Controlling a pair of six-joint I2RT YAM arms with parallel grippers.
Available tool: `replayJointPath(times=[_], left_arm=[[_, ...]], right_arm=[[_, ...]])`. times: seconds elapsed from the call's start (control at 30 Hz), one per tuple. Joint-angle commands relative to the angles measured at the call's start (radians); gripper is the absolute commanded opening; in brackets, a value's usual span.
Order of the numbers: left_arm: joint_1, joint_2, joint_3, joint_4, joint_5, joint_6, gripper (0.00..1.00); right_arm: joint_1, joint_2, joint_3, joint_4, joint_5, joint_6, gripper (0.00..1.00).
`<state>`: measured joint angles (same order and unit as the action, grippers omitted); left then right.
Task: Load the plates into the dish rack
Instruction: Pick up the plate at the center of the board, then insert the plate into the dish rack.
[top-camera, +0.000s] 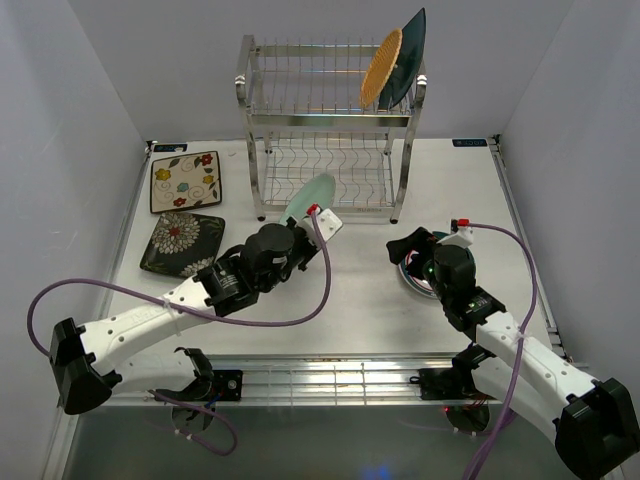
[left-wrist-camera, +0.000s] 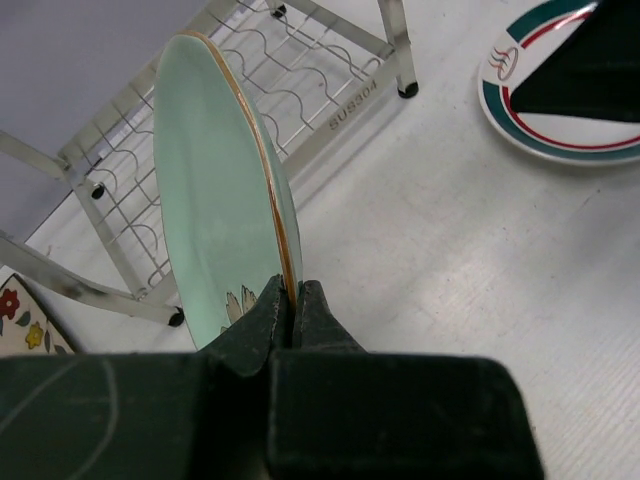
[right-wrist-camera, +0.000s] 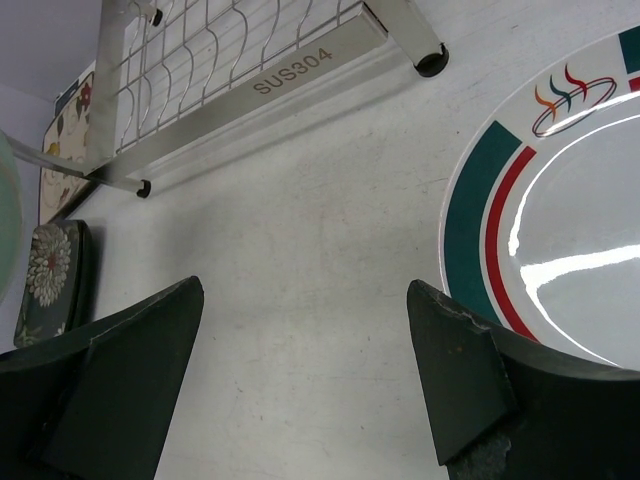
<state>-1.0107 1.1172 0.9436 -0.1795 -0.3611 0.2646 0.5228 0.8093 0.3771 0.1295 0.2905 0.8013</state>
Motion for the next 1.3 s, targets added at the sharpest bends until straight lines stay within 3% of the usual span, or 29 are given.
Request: replayJointPath(times=[0.0,0.43,0.67,0.87,0.97,1.27], left_arm=[[0.007,-0.054,0.160,0.144,-0.058,0.015,0.00],[0.011,0.058,0.481,0.152,-0.068,0.065,0.00],[0.011,0.105,0.587,0.282,-0.019,0.081,0.00],[0.012,0.111,0.566,0.468,0.065,0.104,0.00],[0.011,0.142,0.615,0.485,0.065,0.105,0.00],[0.023,0.363,0.880,0.502,0.054,0.133,0.00]], right_arm=[[-0.003,-0.004,0.048,0.032,0.002,-0.005,0.88],[-0.003,-0.006,0.051,0.027,0.003,0.001,0.88],[-0.003,0.022,0.057,0.044,-0.031,0.006,0.88],[-0.001,0.022,0.059,0.041,-0.005,0.001,0.88],[-0.003,0.018,0.057,0.041,-0.007,0.003,0.88],[-0.003,0.024,0.060,0.039,-0.002,0.004,0.88]])
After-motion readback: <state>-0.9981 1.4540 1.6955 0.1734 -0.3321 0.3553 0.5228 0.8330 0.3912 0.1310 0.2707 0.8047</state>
